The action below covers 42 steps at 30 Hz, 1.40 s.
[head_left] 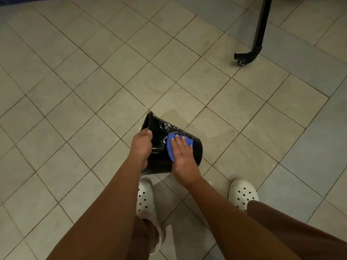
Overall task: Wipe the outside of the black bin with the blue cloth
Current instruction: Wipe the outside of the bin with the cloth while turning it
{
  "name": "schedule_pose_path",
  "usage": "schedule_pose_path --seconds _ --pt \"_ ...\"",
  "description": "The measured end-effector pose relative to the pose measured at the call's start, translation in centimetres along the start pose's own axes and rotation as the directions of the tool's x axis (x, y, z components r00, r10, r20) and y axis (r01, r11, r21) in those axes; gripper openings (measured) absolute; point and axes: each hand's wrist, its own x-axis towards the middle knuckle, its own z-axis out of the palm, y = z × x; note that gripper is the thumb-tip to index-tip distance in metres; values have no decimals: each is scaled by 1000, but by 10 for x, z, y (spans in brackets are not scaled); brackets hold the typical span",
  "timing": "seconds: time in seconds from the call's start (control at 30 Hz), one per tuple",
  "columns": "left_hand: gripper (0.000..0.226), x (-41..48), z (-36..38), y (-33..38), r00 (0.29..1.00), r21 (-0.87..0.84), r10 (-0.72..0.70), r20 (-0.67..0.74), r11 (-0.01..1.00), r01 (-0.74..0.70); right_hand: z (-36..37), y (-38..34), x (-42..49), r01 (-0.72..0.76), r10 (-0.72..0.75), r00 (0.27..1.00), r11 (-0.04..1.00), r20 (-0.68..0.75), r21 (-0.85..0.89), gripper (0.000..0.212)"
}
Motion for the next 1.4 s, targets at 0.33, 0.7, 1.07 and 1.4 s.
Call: schedule_pose_path --seconds 0.33,0.7,1.07,1.4 --pt "31 -2 3 2 1000 15 18 20 1000 -18 15 -8 -19 2 -1 989 1000 -148 5 75" --pt "30 -1 2 -1 1000 2 13 -28 1000 -13 6 -3 -13 -93 90 979 996 -180 -10 65" --pt "31 -4 4 -2 1000 -28 21 -13 999 -21 -4 -4 2 -167 169 981 985 -99 33 64" --pt "33 -4 4 -7 999 -88 8 31 996 -5 -9 -27 12 64 -63 998 997 -15 44 74"
